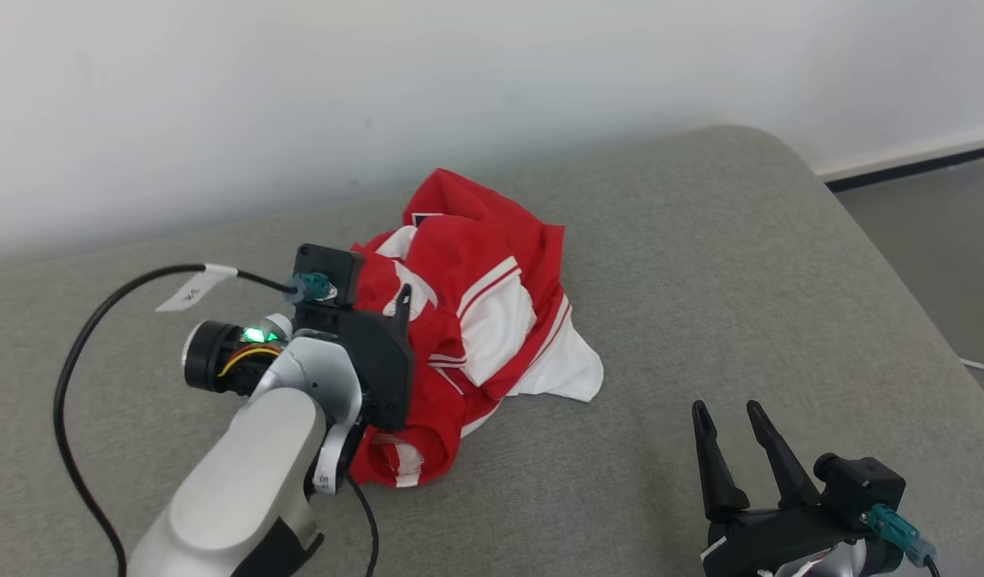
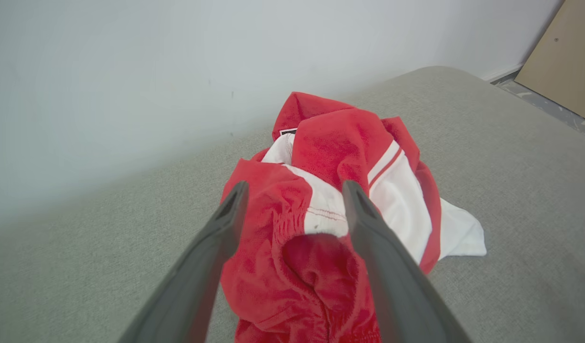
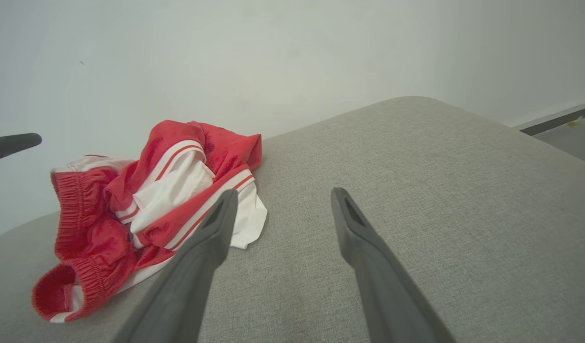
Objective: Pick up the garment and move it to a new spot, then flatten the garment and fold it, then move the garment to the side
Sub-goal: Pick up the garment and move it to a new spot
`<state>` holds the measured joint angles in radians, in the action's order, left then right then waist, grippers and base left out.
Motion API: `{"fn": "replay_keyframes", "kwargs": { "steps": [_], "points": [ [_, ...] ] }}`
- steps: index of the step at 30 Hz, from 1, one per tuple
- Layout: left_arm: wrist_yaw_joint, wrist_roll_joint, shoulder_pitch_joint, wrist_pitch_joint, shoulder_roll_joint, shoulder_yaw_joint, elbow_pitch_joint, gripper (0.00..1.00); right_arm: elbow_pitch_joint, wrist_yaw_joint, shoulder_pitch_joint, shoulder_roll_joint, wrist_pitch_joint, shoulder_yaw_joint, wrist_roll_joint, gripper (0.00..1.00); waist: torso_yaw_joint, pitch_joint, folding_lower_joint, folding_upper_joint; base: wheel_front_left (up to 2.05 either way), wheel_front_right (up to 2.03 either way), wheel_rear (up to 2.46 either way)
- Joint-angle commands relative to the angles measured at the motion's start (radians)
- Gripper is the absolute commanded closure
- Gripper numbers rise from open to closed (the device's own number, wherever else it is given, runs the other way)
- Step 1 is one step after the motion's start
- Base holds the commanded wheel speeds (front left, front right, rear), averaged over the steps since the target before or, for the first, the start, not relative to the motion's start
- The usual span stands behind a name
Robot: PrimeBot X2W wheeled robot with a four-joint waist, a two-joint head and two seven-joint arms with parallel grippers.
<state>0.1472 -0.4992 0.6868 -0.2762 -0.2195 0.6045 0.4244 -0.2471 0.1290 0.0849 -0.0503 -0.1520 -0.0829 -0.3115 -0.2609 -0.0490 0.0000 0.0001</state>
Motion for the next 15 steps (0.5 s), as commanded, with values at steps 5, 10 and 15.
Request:
{"fn": "replay_keyframes", "kwargs": {
  "steps": [5,10,15],
  "points": [
    [0.016,-0.034,0.039,-0.141,-0.018,-0.011,0.071,0.00,-0.013,0.003,0.020,0.000,-0.020,-0.003,-0.016,0.00,-0.069,-0.060,0.0000,-0.0001,0.00,0.00,0.00],
    [0.027,-0.082,0.063,-0.261,-0.031,-0.028,0.079,0.00,-0.025,0.003,0.035,0.000,-0.039,-0.007,-0.028,0.00,-0.089,-0.099,0.0000,-0.0001,0.00,0.00,0.00],
    [0.026,-0.094,0.043,-0.290,-0.039,-0.026,0.080,0.57,-0.046,0.003,0.047,0.000,-0.058,-0.019,-0.040,0.00,-0.092,-0.123,0.0000,-0.0001,0.00,0.00,0.00]
  ]
}}
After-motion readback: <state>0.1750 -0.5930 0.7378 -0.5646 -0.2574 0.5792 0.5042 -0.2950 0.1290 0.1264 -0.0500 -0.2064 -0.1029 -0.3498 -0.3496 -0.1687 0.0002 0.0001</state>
